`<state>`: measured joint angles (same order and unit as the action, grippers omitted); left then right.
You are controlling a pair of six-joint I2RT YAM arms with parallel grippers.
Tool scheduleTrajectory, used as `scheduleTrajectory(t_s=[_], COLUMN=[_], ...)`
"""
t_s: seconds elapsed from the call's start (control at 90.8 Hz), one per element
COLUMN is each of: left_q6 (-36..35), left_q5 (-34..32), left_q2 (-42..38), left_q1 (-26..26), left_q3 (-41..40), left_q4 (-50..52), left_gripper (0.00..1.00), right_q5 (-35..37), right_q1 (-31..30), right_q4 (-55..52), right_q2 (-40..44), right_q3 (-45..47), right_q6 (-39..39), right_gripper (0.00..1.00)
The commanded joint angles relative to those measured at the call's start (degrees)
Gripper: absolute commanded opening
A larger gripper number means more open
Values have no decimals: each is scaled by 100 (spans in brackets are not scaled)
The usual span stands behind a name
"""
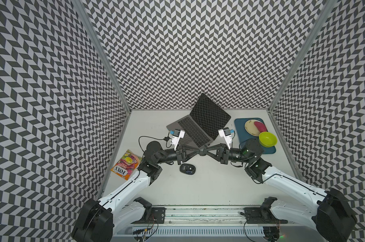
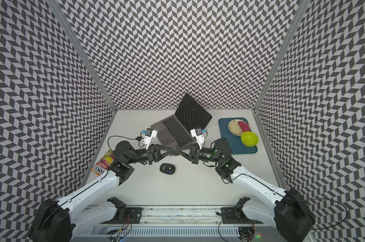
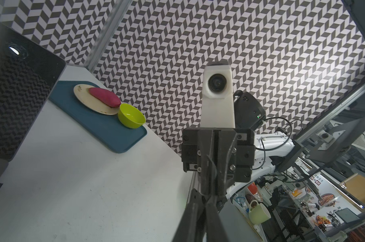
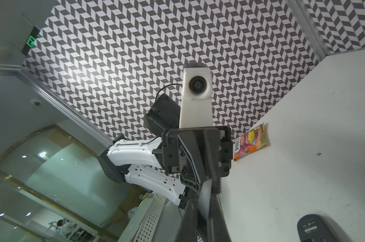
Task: Insert the wireless mouse receiver into the laptop
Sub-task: Pick up the lid from the center of the board, then pick up the mouse from the center of the board.
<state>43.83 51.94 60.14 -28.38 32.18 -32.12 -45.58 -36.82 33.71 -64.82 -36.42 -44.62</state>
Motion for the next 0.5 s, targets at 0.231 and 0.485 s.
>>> scheduleTrajectory(t_s=[0.231,0.485], left_q6=[-5994,-8235], left_q5=[-2446,-4323], left_q2=[-117,1206], left_q1=[-115,-831], left_q3=[434,431], left_q4=[3795,4756], left_gripper=[97,100], right_q5=[-219,-838], right_q1=[1074,1742], right_q4=[-2276,-3079], right_q2=[487,501], right_q3=[105,321], right_q6=[948,1499], right_gripper=[1,1])
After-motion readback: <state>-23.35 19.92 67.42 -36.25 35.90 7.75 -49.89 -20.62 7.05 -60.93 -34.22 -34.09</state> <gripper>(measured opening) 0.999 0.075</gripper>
